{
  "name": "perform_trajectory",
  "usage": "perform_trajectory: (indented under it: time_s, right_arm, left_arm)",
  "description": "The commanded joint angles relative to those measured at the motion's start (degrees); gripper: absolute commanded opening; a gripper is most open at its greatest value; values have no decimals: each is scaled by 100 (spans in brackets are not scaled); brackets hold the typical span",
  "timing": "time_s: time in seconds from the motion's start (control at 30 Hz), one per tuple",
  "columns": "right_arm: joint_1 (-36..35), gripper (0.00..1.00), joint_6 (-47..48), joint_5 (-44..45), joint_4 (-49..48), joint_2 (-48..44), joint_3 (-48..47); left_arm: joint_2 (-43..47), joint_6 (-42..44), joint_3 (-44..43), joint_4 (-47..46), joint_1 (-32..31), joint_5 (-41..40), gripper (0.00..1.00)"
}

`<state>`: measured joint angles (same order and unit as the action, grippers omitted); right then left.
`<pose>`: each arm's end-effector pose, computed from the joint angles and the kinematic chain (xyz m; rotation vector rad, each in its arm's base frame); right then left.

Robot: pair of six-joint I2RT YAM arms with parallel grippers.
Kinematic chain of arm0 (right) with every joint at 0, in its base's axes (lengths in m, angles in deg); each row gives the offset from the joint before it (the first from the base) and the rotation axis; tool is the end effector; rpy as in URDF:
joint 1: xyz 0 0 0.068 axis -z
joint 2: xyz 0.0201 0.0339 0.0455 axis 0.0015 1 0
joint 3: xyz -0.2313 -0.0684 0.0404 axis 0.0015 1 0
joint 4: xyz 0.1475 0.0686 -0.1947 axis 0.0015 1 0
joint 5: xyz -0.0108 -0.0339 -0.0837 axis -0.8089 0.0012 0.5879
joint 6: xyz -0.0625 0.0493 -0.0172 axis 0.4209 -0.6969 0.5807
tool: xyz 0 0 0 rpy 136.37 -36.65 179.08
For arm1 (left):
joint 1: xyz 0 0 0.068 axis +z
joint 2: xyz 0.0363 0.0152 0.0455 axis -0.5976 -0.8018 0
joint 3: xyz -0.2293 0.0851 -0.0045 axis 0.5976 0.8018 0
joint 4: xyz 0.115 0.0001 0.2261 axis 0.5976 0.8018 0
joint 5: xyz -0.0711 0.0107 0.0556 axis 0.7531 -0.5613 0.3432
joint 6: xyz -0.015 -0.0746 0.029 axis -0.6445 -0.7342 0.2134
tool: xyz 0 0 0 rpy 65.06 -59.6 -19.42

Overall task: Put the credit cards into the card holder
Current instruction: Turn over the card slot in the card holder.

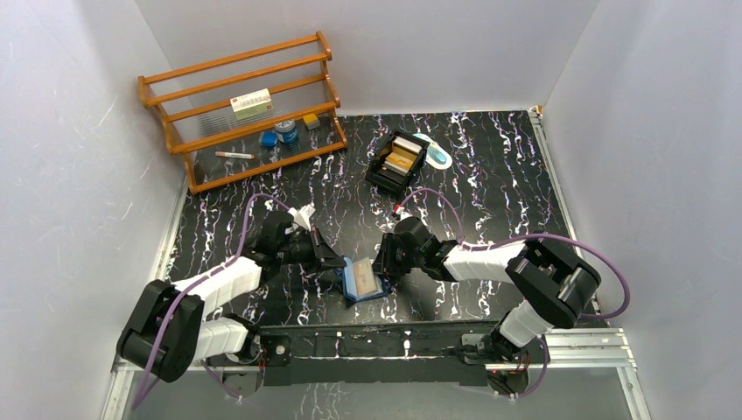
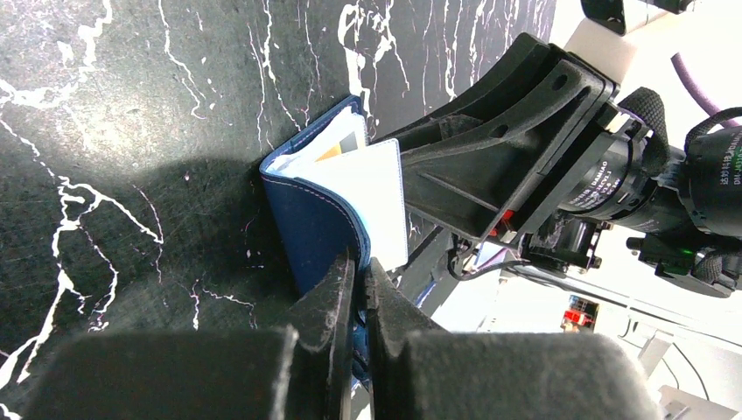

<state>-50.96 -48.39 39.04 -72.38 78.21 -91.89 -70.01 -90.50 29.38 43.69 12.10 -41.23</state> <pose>0.1921 0.2463 0.1010 -0.0850 2.4762 0.9577 0.2136 -0.1430 0.1331 -0.0969 2.3692 -1.3613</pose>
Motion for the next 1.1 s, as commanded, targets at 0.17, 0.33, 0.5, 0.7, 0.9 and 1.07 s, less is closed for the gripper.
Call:
perform_trajectory:
  time_s: [0.17,0.33,0.5,0.7,0.9,1.07]
  right_arm:
    - [-46,32,76,70,275,21,50]
    - [-46,32,78,46,234,63,61]
    - [-46,32,79,18,195,61,96]
    - [-46,32,79,24,389,-81,61]
    - [4,38,432,718,1592,-879,-319]
    - [107,56,1331,1168,2163,-1723,-834]
  left_arm:
    - [-297,-93,-143,-559,-36,428,5]
    - [-314,-46,-145,-547,-36,424,10]
    - [-338,-5,-190,-496,-36,408,12]
    - [-422,49,-252,-460,-40,407,0]
    - [-533,772,-1004,929,-38,210,0]
    - [-637,674,-1180,1210,-27,372,0]
